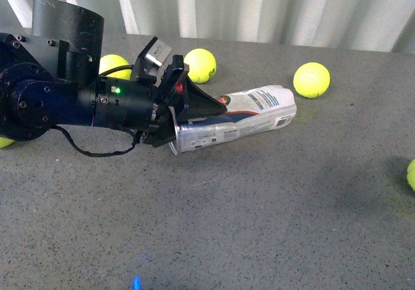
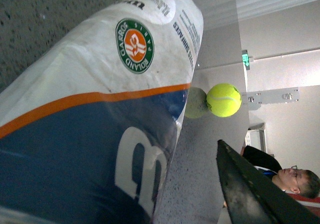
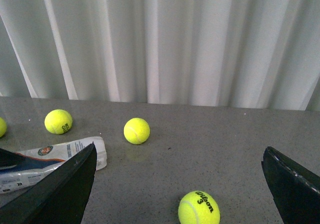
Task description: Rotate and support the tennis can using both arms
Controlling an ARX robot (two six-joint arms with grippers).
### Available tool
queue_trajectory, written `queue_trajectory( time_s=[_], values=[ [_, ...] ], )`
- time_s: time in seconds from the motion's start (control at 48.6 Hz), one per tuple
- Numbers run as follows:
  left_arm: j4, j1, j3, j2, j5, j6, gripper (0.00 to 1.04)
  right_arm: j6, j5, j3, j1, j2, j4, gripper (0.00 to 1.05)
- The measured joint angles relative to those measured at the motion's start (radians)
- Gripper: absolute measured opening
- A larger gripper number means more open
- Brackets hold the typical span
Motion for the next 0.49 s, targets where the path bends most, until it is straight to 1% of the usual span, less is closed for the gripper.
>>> queue_trajectory(
  time_s=[0.082, 0.103, 0.185, 0.226, 0.267, 0.288, 0.309, 0.453, 0.494],
  values=[
    [-0.028, -0.010, -0.027, -0.026, -0.004, -0.004, 0.35, 0.000, 0.000, 0.000, 0.000, 0.000, 0.000, 0.98],
    [-0.034, -0.011, -0.030, -0.030, -0.005, -0.004, 0.33, 0.000, 0.000, 0.000, 0.000, 0.000, 0.000, 0.98],
    [-0.068, -0.018, -0.055, -0.073, -0.006, 0.000, 0.20, 0.000, 0.000, 0.000, 0.000, 0.000, 0.000, 0.98],
    [-0.089, -0.019, -0.061, -0.092, -0.007, 0.008, 0.15, 0.000, 0.000, 0.000, 0.000, 0.000, 0.000, 0.98],
    [-0.135, -0.021, -0.067, -0.129, -0.007, 0.022, 0.07, 0.000, 0.000, 0.000, 0.000, 0.000, 0.000, 0.98],
    [-0.140, -0.021, -0.068, -0.134, -0.007, 0.026, 0.06, 0.000, 0.000, 0.000, 0.000, 0.000, 0.000, 0.98],
    [-0.177, -0.022, -0.068, -0.161, -0.010, 0.039, 0.03, 0.000, 0.000, 0.000, 0.000, 0.000, 0.000, 0.98],
    [-0.402, -0.023, -0.050, -0.294, -0.040, 0.175, 0.04, 0.000, 0.000, 0.000, 0.000, 0.000, 0.000, 0.98],
    [-0.500, -0.023, -0.028, -0.338, -0.062, 0.232, 0.04, 0.000, 0.000, 0.000, 0.000, 0.000, 0.000, 0.98]
  ],
)
